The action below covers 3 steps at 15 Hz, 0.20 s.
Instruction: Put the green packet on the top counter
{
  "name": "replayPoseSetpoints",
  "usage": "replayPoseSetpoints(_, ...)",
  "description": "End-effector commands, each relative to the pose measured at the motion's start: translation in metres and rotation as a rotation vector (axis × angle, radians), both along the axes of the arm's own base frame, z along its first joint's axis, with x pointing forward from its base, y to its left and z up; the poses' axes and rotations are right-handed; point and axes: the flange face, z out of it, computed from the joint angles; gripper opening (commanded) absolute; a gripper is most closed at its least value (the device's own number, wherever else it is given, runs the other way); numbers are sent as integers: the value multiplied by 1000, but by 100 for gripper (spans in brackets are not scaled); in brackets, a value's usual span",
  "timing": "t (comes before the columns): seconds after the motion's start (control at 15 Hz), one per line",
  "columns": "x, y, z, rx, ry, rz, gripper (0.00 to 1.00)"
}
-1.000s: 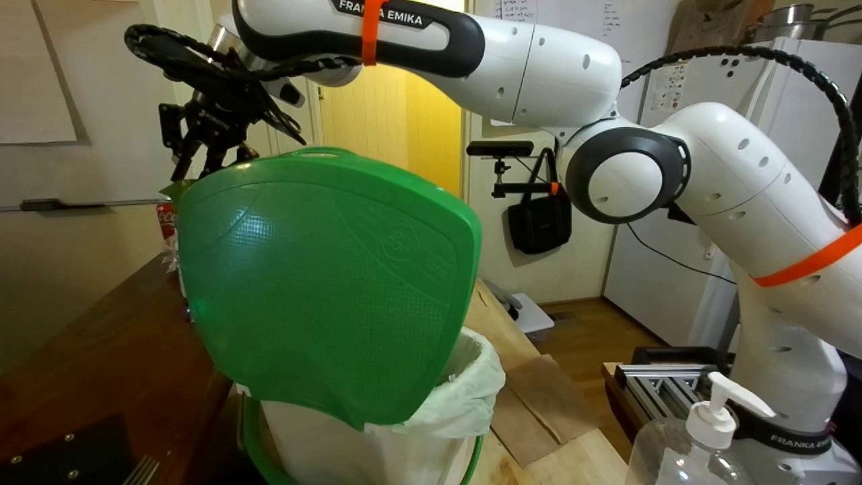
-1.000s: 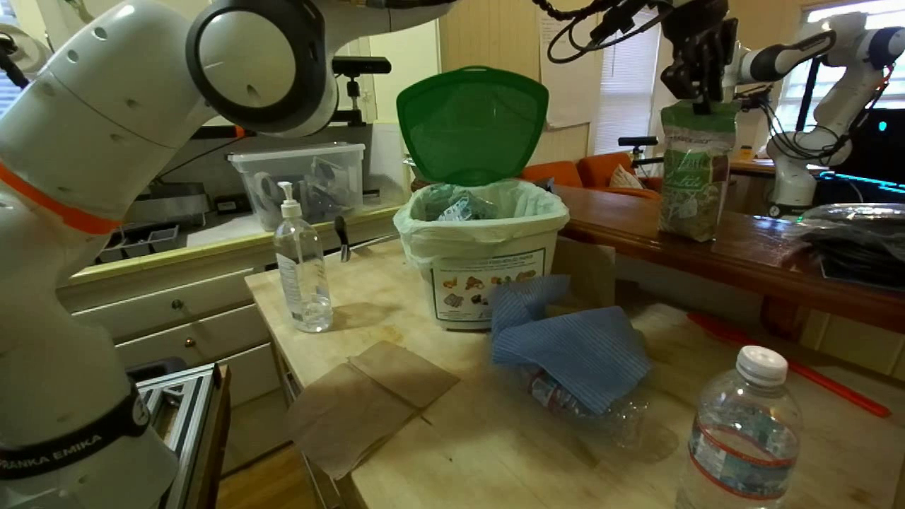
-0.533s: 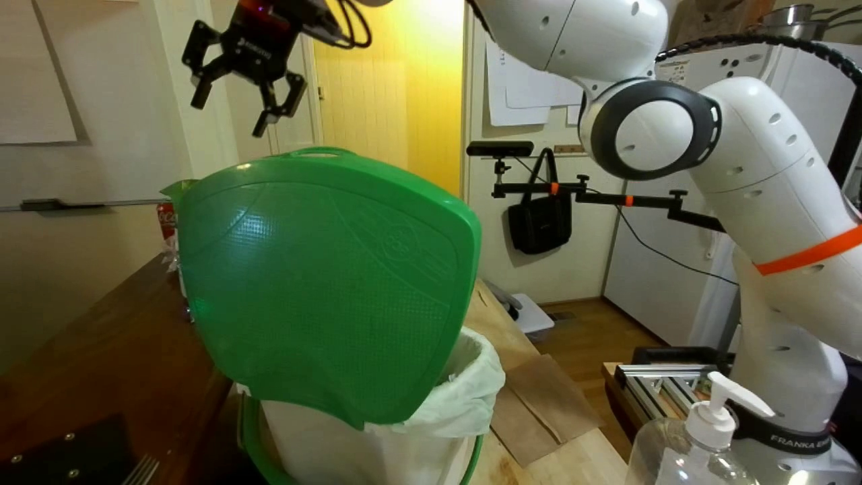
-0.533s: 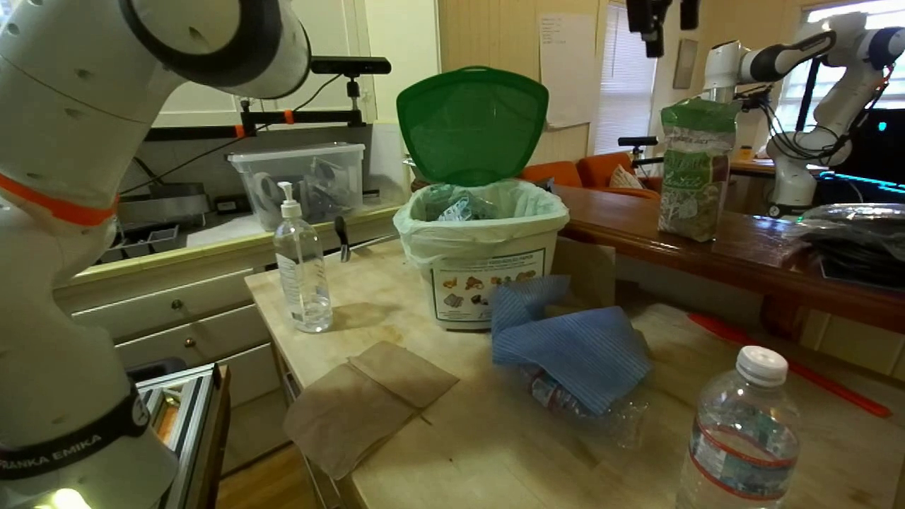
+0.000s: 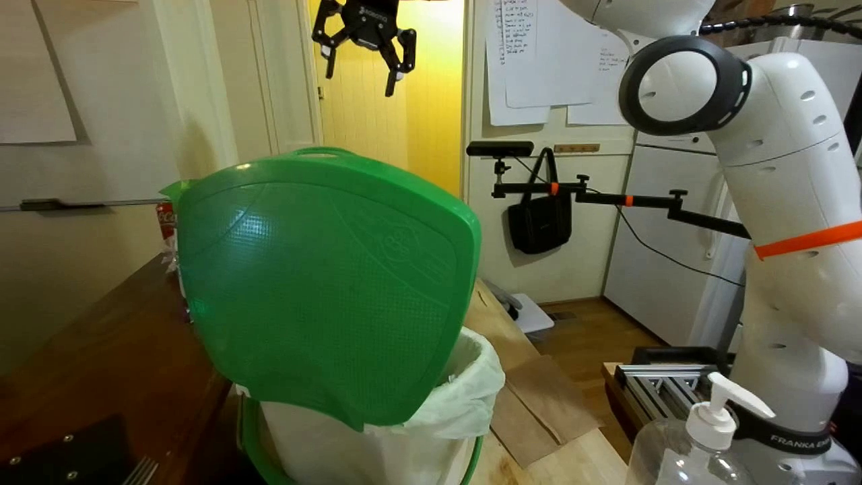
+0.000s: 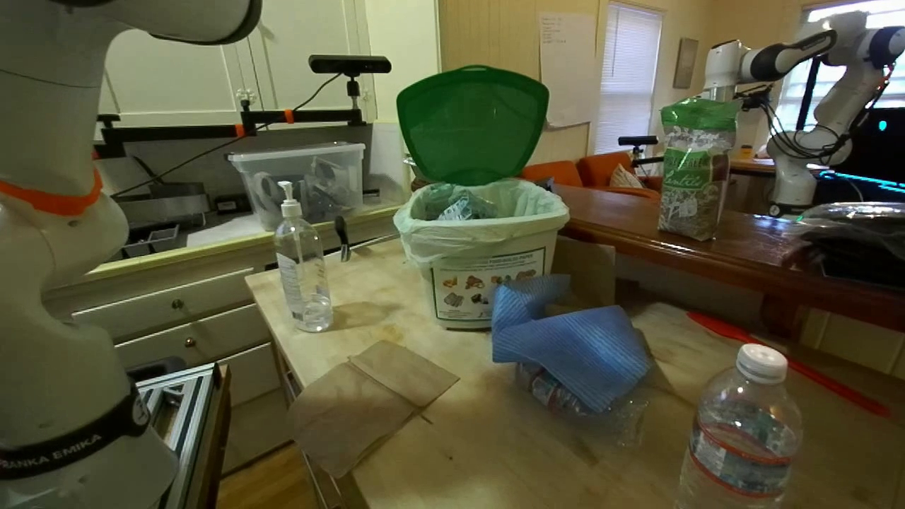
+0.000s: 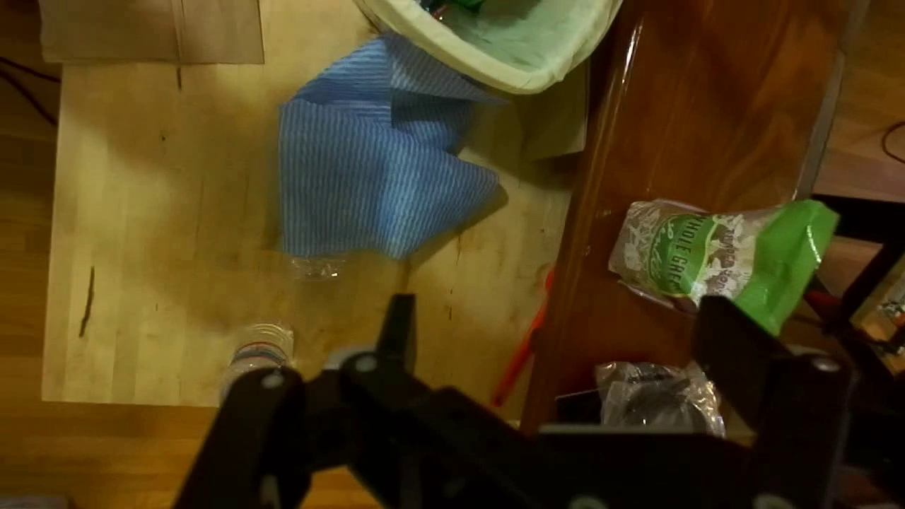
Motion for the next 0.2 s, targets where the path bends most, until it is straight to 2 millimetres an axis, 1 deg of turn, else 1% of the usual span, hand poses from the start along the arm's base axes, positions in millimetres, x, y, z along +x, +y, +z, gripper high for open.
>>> replayPoseSetpoints(0.0, -1, -1, 2, -1, -6, -3, 100)
replayPoseSetpoints(0.13, 2, 3, 0, 1, -5, 4, 100)
